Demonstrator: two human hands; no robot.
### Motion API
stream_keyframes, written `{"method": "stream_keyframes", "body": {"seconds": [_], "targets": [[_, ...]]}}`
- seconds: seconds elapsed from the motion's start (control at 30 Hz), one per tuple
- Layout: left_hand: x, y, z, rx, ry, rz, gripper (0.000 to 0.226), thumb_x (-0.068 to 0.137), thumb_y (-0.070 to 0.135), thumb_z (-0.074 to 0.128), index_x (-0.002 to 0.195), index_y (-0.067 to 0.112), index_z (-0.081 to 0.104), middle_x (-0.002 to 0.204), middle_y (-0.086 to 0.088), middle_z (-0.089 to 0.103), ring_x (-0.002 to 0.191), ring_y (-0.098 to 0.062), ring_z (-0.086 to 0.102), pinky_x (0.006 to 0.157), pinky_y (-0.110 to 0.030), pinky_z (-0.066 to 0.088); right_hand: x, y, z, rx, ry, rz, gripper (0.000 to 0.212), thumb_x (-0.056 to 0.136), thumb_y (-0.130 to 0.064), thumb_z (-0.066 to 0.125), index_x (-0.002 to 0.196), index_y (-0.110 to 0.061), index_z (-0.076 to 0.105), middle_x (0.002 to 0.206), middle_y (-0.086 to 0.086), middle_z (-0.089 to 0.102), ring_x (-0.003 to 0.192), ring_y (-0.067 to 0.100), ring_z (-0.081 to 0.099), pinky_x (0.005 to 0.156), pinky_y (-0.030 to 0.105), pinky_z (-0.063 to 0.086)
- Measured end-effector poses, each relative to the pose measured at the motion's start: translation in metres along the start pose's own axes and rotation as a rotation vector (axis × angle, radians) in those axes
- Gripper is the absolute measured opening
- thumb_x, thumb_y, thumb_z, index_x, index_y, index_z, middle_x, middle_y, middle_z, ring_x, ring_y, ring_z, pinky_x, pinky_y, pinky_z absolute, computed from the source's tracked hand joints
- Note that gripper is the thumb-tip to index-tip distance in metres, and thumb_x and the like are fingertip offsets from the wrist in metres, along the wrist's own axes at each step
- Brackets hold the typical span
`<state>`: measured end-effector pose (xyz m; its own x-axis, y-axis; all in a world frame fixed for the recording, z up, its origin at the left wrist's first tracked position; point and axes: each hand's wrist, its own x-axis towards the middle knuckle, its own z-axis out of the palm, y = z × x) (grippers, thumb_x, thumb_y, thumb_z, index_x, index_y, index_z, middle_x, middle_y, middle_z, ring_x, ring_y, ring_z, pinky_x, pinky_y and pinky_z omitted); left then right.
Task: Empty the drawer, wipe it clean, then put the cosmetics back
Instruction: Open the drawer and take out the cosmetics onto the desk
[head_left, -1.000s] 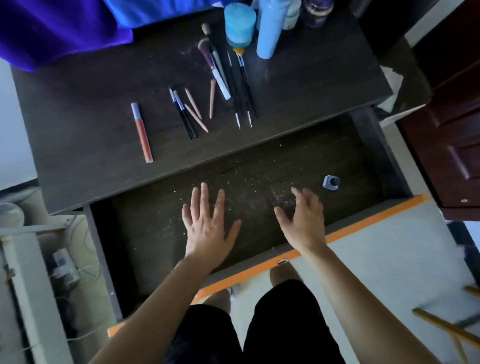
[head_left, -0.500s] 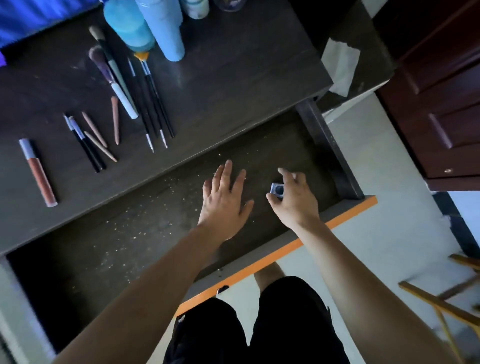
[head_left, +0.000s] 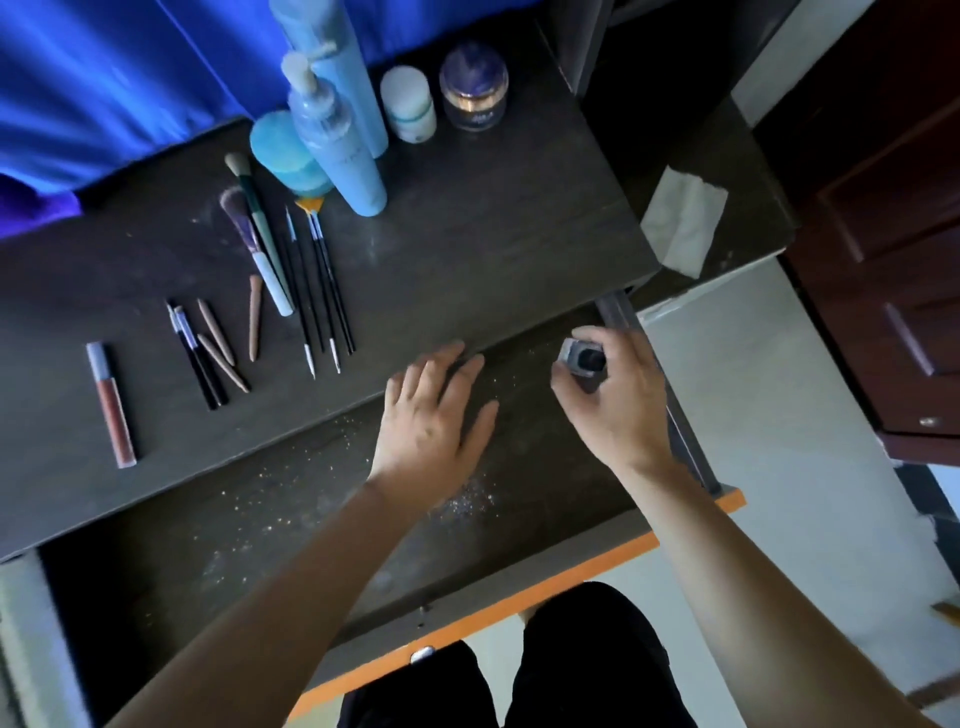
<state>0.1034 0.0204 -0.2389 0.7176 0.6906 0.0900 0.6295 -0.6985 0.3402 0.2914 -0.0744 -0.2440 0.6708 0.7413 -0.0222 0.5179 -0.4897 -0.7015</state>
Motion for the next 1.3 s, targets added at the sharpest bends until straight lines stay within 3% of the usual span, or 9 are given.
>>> {"method": "stream_keyframes", "body": {"seconds": [0.1, 0.2, 0.27, 0.47, 0.73, 0.83, 0.93, 1.1, 1.3], "targets": [[0.028, -0.014, -0.014, 0.080, 0.050, -0.040, 0.048, 0.095, 0.040, 0.054, 0.132, 0.011, 0.056, 0.141, -0.014, 0.048, 0.127, -0.034, 0.046, 0.097, -0.048, 0.041, 0.044, -0.026, 0.008, 0.039, 0.040, -0.058, 0.037, 0.080, -0.027, 0.075, 0.115, -0.020, 0.064, 0.114, 0.002, 0.059, 0.096, 0.008, 0.060, 0.076, 0.005, 0.043], [0.052, -0.033, -0.016, 0.161, -0.021, -0.175, 0.053, 0.096, 0.045, 0.046, 0.138, 0.013, 0.049, 0.149, -0.016, 0.038, 0.137, -0.035, 0.034, 0.105, -0.051, 0.034, 0.084, -0.050, 0.030, 0.041, 0.012, -0.184, 0.038, 0.077, -0.024, 0.072, 0.114, -0.019, 0.066, 0.112, 0.004, 0.057, 0.094, 0.017, 0.063, 0.078, 0.026, 0.054], [0.061, -0.045, -0.015, 0.166, -0.062, -0.263, 0.051, 0.097, 0.044, 0.043, 0.139, 0.015, 0.047, 0.151, -0.014, 0.036, 0.138, -0.034, 0.031, 0.108, -0.052, 0.030, 0.110, -0.064, 0.046, 0.002, -0.049, -0.245, 0.039, 0.075, -0.022, 0.070, 0.114, -0.020, 0.066, 0.113, 0.004, 0.055, 0.098, 0.021, 0.061, 0.080, 0.031, 0.054], [0.057, -0.055, -0.008, 0.188, -0.155, -0.332, 0.063, 0.093, 0.051, 0.038, 0.148, 0.021, 0.035, 0.159, -0.008, 0.026, 0.146, -0.028, 0.021, 0.117, -0.048, 0.017, 0.164, -0.097, 0.078, -0.061, -0.127, -0.343, 0.051, 0.076, -0.017, 0.065, 0.126, -0.020, 0.059, 0.124, 0.004, 0.055, 0.113, 0.025, 0.053, 0.089, 0.030, 0.043], [0.060, -0.048, -0.006, 0.192, -0.211, -0.401, 0.070, 0.092, 0.056, 0.037, 0.153, 0.025, 0.021, 0.163, -0.004, 0.013, 0.149, -0.025, 0.008, 0.121, -0.048, 0.008, 0.173, -0.078, 0.103, -0.053, -0.163, -0.397, 0.051, 0.087, -0.017, 0.063, 0.137, -0.009, 0.054, 0.125, 0.010, 0.062, 0.115, 0.031, 0.057, 0.099, 0.026, 0.030], [0.061, -0.046, -0.008, 0.189, -0.217, -0.407, 0.070, 0.093, 0.055, 0.037, 0.153, 0.025, 0.019, 0.163, -0.003, 0.010, 0.150, -0.024, 0.005, 0.121, -0.047, 0.005, 0.167, -0.075, 0.095, 0.017, -0.219, -0.371, 0.066, 0.086, -0.019, 0.068, 0.145, -0.006, 0.043, 0.136, 0.011, 0.056, 0.125, 0.028, 0.052, 0.109, 0.031, 0.035], [0.061, -0.045, -0.007, 0.172, -0.214, -0.416, 0.070, 0.093, 0.054, 0.037, 0.154, 0.025, 0.019, 0.163, -0.003, 0.009, 0.150, -0.023, 0.003, 0.121, -0.047, 0.003, 0.153, -0.067, 0.081, 0.113, -0.228, -0.306, 0.073, 0.083, -0.020, 0.071, 0.148, -0.007, 0.038, 0.141, 0.011, 0.050, 0.128, 0.025, 0.051, 0.108, 0.038, 0.043], [0.059, -0.046, -0.003, 0.152, -0.192, -0.410, 0.070, 0.093, 0.054, 0.036, 0.154, 0.025, 0.018, 0.164, -0.003, 0.007, 0.150, -0.023, 0.001, 0.121, -0.048, 0.002, 0.118, -0.048, 0.059, 0.001, -0.237, -0.323, 0.058, 0.089, -0.020, 0.067, 0.142, -0.008, 0.047, 0.145, 0.009, 0.048, 0.133, 0.021, 0.048, 0.107, 0.025, 0.038], [0.049, -0.038, -0.004, 0.109, -0.126, -0.414, 0.060, 0.097, 0.047, 0.040, 0.150, 0.020, 0.030, 0.163, -0.006, 0.011, 0.149, -0.027, 0.007, 0.119, -0.054, 0.007, 0.071, -0.031, 0.020, -0.149, -0.250, -0.317, 0.051, 0.094, -0.028, 0.063, 0.142, -0.017, 0.047, 0.150, 0.004, 0.042, 0.134, 0.019, 0.047, 0.103, 0.028, 0.043]]}}
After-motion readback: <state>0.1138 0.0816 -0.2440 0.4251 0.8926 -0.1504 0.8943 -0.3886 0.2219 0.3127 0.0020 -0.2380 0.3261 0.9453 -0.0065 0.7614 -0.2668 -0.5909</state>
